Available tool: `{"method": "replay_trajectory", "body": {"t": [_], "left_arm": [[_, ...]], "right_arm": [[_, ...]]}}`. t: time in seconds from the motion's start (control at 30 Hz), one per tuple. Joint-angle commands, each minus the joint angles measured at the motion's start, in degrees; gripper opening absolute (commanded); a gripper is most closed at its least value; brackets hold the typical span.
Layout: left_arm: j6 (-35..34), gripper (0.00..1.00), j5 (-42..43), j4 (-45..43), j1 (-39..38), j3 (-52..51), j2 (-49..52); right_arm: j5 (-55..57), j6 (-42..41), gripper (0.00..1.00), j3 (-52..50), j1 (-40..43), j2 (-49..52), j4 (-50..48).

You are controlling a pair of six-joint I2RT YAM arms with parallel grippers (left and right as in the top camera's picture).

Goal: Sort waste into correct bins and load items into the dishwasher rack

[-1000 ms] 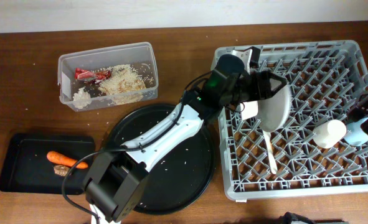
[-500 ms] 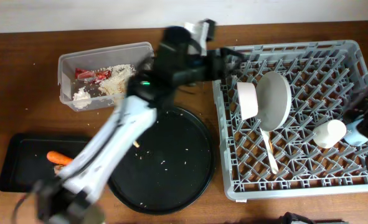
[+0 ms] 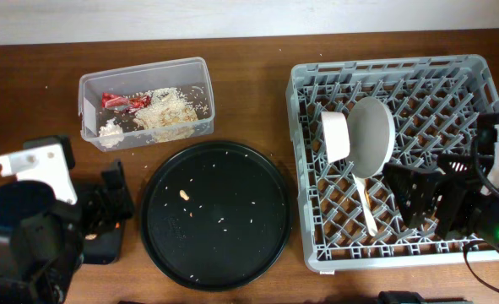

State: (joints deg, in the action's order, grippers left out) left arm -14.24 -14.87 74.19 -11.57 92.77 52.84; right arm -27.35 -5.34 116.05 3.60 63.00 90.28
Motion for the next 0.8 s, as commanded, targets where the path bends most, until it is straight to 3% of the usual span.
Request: {"method": "replay_trajectory", "body": {"t": [0.0,0.33,0.37,0.43,0.5,0.53,0.67,0.77], "left_arm": [[0.85,0.99,-3.34,1.79,0.28,0.28,-0.39],[0.85,0.99,-3.34,15.80,0.28,0.28,-0.31],[0.85,0.99,-3.34,16.94,0.28,0.28,-0.31],[0.85,0.99,-3.34,19.54,0.28,0.28,-0.31],[0.85,0.99,-3.34,20.65,0.28,0.28,-0.31],[0.85,0.99,-3.34,21.11,0.28,0.28,-0.31],[0.85,0.99,-3.34,22.12,0.28,0.28,-0.33],[0.85,1.00,-3.37,22.12,0.28,0.28,-0.31]], "right_arm": [[-1.79,1.05,0.98,0.20,-0.59,0.46,0.50],[-0.20,2.32,0.98,0.22,-0.59,0.46,1.11],[-0.02,5.77,0.98,0.22,-0.59,0.33,1.42],[-1.16,21.20,0.98,-0.20,-0.59,-0.02,1.86],[-1.16,30.10,0.98,-4.46,-0.59,-3.15,-2.80],[-1.14,31.82,0.98,-9.14,-0.57,-6.12,-6.95],[-0.98,32.50,0.98,-48.50,-0.59,-29.18,-35.87],[-2.19,32.28,0.98,-71.65,-0.59,-44.46,-45.64]]}}
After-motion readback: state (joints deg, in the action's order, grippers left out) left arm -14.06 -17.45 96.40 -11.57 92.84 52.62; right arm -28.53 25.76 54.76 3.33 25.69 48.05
